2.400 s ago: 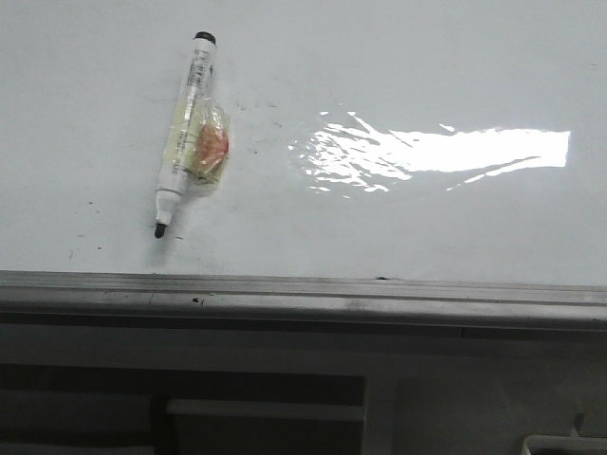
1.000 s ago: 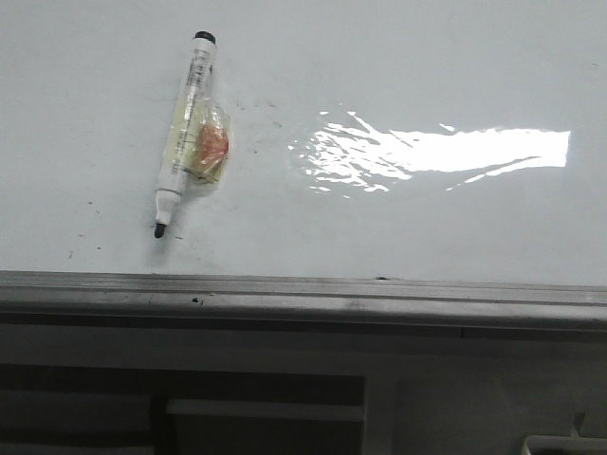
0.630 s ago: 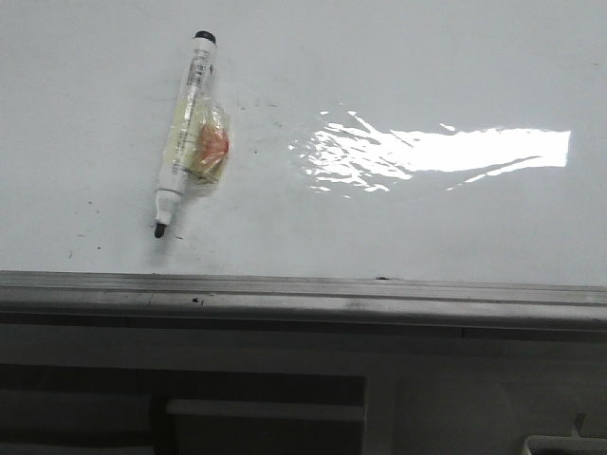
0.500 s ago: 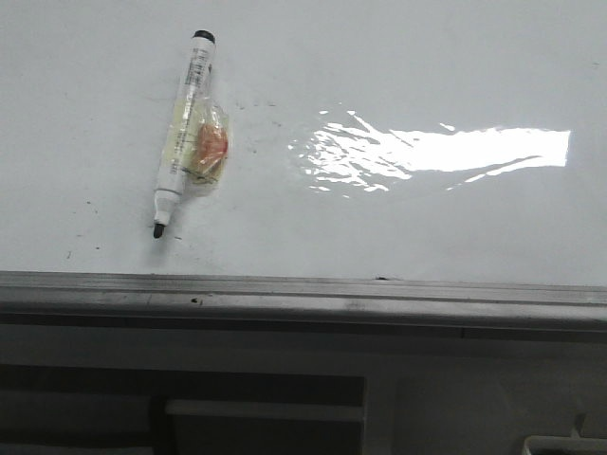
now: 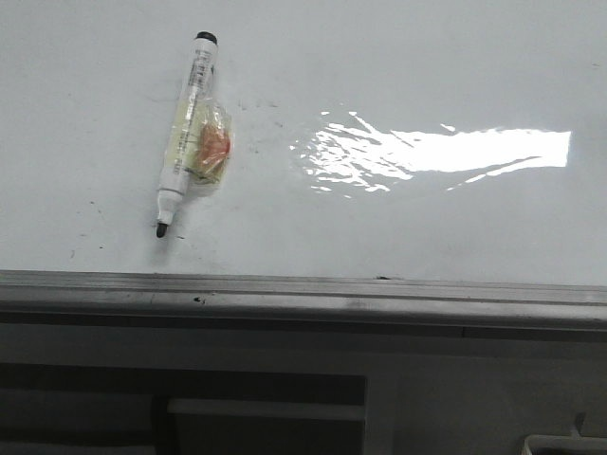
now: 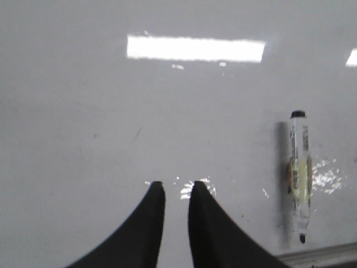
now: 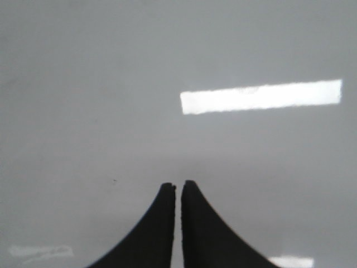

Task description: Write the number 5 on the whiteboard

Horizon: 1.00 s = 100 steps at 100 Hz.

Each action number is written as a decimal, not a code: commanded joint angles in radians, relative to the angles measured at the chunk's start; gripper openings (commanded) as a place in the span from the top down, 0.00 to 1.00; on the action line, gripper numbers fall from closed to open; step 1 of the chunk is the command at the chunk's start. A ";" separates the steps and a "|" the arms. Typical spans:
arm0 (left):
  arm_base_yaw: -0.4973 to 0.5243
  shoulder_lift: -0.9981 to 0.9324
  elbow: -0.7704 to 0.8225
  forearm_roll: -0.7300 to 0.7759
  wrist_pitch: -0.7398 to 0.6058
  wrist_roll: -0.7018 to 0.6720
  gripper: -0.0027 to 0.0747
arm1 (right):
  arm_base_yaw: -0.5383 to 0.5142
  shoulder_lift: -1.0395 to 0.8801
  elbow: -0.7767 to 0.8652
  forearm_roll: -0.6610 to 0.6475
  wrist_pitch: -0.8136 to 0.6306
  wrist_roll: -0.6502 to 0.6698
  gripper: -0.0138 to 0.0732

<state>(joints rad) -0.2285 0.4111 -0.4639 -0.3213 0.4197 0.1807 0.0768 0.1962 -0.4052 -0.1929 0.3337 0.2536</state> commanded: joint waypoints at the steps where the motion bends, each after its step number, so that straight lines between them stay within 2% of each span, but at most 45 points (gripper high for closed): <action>1: -0.001 0.125 -0.068 -0.036 -0.021 0.052 0.60 | 0.042 0.069 -0.077 -0.020 0.027 -0.013 0.69; 9: -0.003 0.222 -0.093 -0.095 0.004 0.085 0.47 | 0.094 0.115 -0.116 -0.020 0.087 -0.013 0.54; 15: -0.020 0.274 -0.107 -0.138 0.012 0.118 0.46 | 0.139 0.147 -0.136 -0.018 0.126 -0.013 0.43; 22: -0.056 0.327 -0.120 -0.194 0.004 0.159 0.46 | 0.189 0.183 -0.154 -0.018 0.148 -0.013 0.36; 43: -0.249 0.436 -0.123 -0.267 -0.110 0.183 0.46 | 0.298 0.246 -0.168 -0.018 0.105 -0.013 0.35; 69: -0.476 0.573 -0.123 -0.309 -0.319 0.181 0.46 | 0.314 0.303 -0.168 -0.018 0.050 -0.013 0.35; 83: -0.536 0.646 -0.123 -0.328 -0.388 0.181 0.46 | 0.314 0.333 -0.168 -0.018 0.027 -0.013 0.35; 100: -0.544 0.726 -0.123 -0.328 -0.451 0.181 0.46 | 0.314 0.358 -0.168 -0.018 0.014 -0.013 0.35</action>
<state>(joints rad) -0.7625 1.1178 -0.5542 -0.6361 0.0680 0.3603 0.3891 0.5365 -0.5357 -0.1929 0.4356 0.2515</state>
